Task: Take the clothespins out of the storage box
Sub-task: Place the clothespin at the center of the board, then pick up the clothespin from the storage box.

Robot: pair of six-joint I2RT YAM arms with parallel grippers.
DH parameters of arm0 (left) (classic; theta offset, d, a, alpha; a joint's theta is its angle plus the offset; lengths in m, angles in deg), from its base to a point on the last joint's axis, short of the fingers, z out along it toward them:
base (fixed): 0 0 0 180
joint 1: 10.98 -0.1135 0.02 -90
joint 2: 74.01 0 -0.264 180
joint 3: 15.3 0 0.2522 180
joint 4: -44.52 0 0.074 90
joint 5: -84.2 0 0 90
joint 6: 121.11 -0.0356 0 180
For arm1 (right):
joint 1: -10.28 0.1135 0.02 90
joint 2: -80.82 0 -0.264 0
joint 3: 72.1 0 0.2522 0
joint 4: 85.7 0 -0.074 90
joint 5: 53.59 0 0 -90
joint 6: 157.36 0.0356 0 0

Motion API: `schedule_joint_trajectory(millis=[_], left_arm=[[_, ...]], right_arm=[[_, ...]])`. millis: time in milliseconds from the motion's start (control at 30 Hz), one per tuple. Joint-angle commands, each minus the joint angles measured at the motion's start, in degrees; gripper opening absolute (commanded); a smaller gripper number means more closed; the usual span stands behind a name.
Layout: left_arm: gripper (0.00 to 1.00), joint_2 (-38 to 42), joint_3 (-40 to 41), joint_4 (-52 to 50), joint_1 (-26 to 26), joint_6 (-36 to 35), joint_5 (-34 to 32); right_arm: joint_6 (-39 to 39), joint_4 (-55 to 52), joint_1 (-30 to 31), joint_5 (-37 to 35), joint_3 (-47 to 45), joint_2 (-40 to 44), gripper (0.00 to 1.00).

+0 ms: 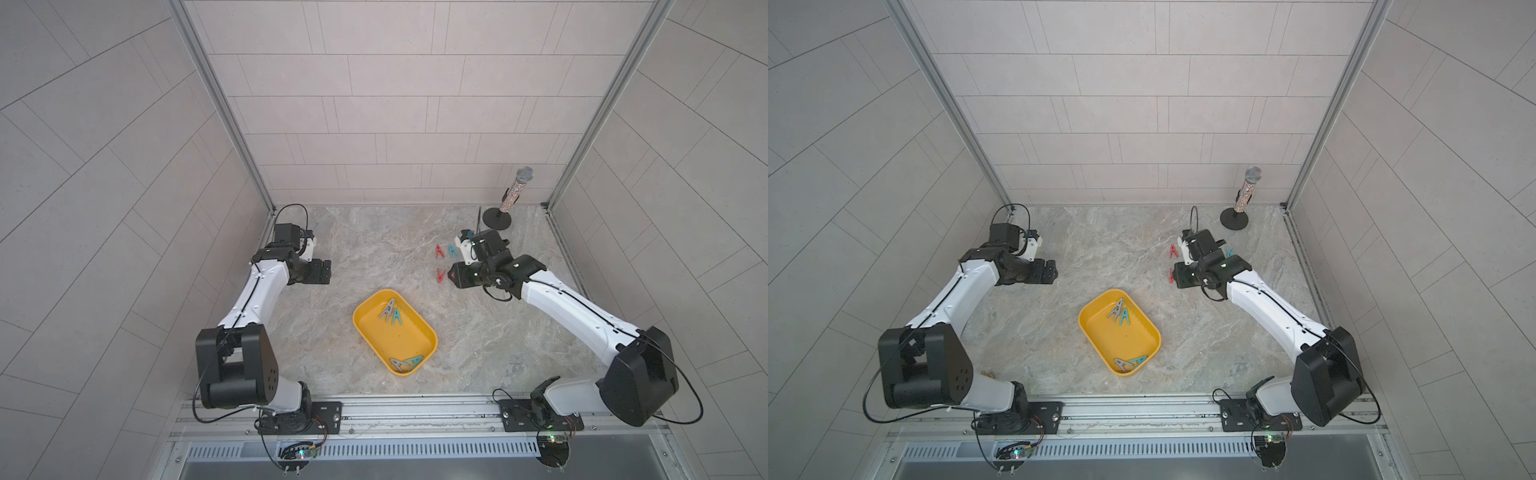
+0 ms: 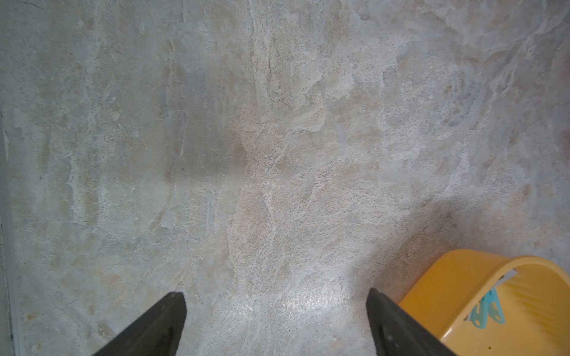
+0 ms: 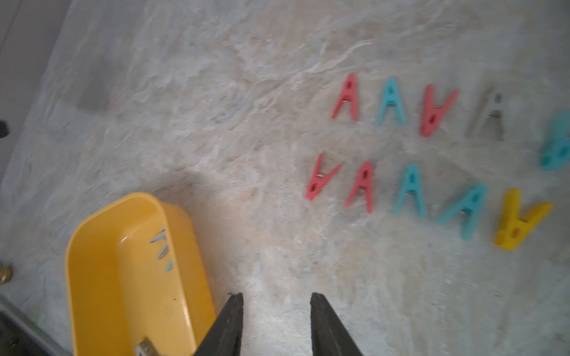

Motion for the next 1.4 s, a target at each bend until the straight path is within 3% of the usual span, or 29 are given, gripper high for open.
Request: schedule_joint_trajectory(millis=[0,200,600,900,1367], left_arm=[[0.99,0.4,0.4,-0.2,-0.3,0.2,-0.5],[0.99,0.6,0.4,-0.2,-0.3,0.2,-0.2],[0.99,0.8,0.3,-0.3,-0.4,0.1,0.4],[0.99,1.0,0.4,-0.3,-0.4,0.1,0.3],[0.99,1.3,0.3,-0.2,-0.4,0.1,0.1]], right_arm=[[3.2,2.8,7.2,-3.4,-0.8,-0.3,0.39],[3.5,2.7,15.7,-5.6,1.6,-5.2,0.39],[4.6,5.4,22.8,-4.1,2.5,-12.4,0.39],[4.6,2.1,25.8,-7.4,7.7,-20.6,0.36],[6.8,-2.2,25.9,-11.8,13.1,-29.7,0.33]])
